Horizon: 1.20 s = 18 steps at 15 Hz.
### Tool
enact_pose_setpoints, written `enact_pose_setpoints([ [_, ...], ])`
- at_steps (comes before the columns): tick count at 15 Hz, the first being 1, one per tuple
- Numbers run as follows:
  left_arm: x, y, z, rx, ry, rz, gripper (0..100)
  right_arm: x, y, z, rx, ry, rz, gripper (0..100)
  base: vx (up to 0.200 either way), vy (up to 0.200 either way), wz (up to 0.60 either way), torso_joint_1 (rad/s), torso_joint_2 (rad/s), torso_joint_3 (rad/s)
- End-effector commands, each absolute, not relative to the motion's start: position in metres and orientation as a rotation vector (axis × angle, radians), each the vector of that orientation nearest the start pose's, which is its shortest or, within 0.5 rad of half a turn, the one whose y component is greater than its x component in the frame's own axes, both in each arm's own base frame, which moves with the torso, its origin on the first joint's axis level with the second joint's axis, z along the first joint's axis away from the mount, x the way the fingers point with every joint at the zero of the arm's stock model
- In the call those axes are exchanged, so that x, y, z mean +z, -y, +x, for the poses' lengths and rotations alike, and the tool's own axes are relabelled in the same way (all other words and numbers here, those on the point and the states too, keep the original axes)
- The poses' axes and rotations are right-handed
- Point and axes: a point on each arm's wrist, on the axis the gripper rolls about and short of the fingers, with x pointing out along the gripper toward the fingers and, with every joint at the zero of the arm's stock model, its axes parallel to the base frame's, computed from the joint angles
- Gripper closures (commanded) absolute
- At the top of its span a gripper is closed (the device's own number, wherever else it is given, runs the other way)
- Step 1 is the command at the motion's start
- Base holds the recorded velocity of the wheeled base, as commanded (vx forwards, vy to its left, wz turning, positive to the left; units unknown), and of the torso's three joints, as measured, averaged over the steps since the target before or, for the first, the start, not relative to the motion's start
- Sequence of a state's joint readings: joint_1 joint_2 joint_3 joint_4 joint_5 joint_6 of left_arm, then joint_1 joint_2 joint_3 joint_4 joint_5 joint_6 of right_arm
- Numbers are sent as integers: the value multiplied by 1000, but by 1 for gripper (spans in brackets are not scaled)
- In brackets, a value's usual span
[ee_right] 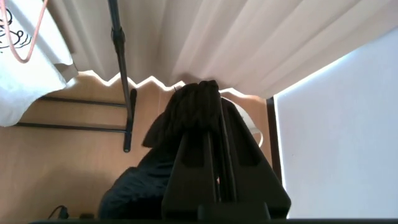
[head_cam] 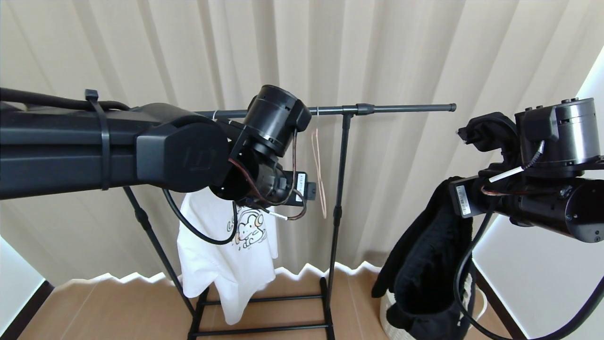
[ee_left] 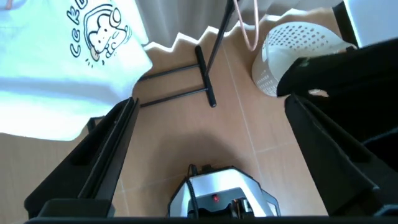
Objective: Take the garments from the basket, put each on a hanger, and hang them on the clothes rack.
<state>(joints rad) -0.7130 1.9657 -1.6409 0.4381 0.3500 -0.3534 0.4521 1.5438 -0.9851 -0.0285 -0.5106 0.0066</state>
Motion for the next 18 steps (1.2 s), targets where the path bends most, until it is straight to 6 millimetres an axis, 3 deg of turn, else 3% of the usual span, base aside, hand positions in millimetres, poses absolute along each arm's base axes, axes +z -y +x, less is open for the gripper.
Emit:
enact_pose_setpoints([
  [1, 214, 260, 318, -200, -672, 40, 0, 221, -103, 245, -70, -467, -240, 100, 0, 0, 0, 0, 0, 0],
  [5, 190, 286, 355, -110, -594, 143, 0, 220, -103, 246, -72, -471, -244, 100, 0, 0, 0, 0, 0, 0],
  [7, 186, 290, 360, -96, -579, 136, 0, 220, -102, 244, -71, -472, -246, 100, 0, 0, 0, 0, 0, 0],
  [12, 181, 293, 365, -91, -560, 106, 0, 217, -103, 246, -73, -480, -251, 100, 200, 0, 0, 1, 2, 4],
  [18, 169, 288, 383, -66, -536, 81, 0, 216, -104, 247, -73, -484, -251, 100, 0, 0, 0, 0, 0, 0],
])
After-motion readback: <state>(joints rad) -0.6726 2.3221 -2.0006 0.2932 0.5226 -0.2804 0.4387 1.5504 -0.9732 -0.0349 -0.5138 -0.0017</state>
